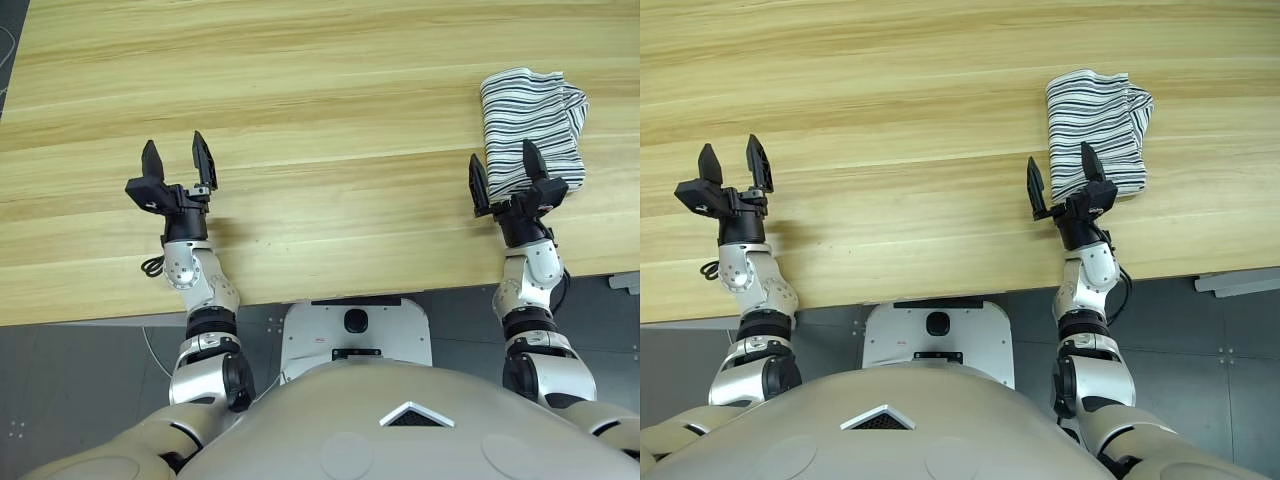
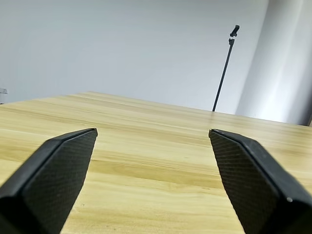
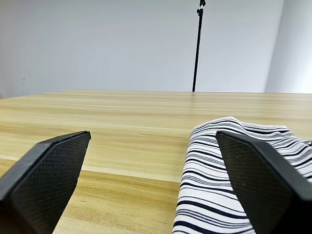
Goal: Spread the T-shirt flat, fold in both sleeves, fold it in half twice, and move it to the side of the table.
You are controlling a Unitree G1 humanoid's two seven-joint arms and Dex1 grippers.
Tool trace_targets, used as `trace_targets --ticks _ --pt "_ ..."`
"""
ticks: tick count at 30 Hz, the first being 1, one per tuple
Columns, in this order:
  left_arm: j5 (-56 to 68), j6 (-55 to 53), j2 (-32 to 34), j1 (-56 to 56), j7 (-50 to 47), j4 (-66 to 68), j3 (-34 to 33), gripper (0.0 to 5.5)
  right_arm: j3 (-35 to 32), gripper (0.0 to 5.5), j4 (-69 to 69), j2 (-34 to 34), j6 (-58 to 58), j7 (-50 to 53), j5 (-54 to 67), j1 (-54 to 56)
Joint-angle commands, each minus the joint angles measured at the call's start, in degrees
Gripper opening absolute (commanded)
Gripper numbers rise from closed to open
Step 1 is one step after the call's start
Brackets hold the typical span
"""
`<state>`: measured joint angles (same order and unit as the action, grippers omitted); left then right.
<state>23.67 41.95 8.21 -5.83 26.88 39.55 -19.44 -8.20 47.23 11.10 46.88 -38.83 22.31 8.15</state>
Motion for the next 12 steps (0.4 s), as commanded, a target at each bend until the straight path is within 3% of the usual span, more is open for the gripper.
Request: trace_targets --ticks 1,12 --pt "0.69 1.83 -0.43 -0.81 2.43 1.34 -0.21 4.27 -0.97 4.76 0.56 -1.46 1.26 0.49 -1.04 0.08" --pt "-0.42 1.86 -0.23 -2.01 2.36 3.62 -0.58 4.27 -2.15 4.76 0.94 -2.1 1.36 -0.11 -1.57 0.35"
